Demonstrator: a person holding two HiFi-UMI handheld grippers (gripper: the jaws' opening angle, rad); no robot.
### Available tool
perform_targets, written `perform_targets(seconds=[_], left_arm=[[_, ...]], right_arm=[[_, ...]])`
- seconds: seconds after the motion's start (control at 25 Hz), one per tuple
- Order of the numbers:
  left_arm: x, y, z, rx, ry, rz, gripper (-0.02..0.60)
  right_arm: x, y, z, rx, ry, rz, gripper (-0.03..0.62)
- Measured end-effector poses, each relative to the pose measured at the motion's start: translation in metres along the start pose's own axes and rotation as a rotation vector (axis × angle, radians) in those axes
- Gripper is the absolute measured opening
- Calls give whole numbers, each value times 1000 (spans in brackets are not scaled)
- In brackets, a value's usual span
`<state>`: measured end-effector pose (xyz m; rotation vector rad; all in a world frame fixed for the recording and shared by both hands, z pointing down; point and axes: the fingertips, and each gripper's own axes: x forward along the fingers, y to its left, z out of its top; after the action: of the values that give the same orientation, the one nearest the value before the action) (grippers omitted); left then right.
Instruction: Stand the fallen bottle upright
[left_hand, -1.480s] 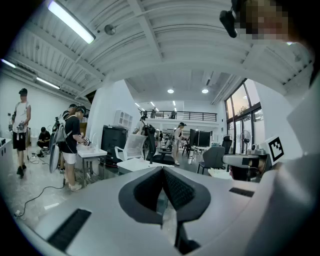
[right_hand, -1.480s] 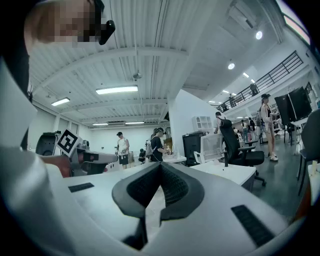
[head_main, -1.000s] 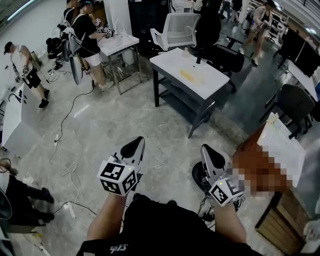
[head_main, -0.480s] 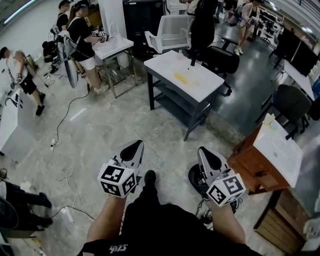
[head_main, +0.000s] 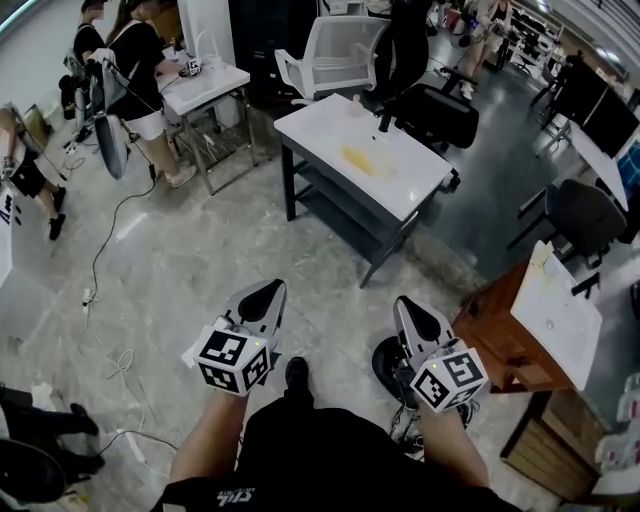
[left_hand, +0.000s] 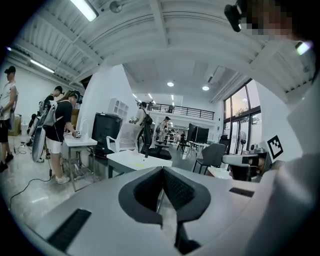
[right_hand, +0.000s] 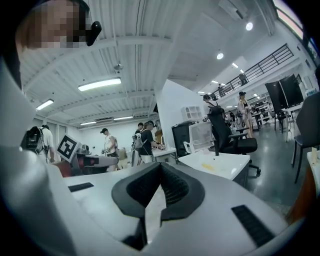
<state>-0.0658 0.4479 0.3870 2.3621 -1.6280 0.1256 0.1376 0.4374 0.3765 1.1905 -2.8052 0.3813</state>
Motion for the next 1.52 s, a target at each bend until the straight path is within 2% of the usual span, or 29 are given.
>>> perform_targets(seconds=[0.2,0.36,0.56,0.76,0.96,1.2,1.4,1.52], left_arm=[[42,70,23,-8,-11,-6,15],[61,110,36,-7,-20,-16,15],[78,139,44,-20,-27,-22,15],[104,155,45,-34,-20,-21,15],[149,160,42,-40,12,-20,15],[227,175,56,-50,22,29,15],[323,163,83,55,33,19,15],[377,157,95,39,40,1,15]], right_arm=[[87,5,10,-17,23,47,12],[133,14,20,-31,33,60,13],[165,11,19,-16,66,37,13],[187,-9,26,-3,72,15,13],[218,-47,23,28,74,41,13],[272,-117,35,48,82,83,14],[315,-195,62,38,75,87,13],[334,-241,66,58,93,90,14]])
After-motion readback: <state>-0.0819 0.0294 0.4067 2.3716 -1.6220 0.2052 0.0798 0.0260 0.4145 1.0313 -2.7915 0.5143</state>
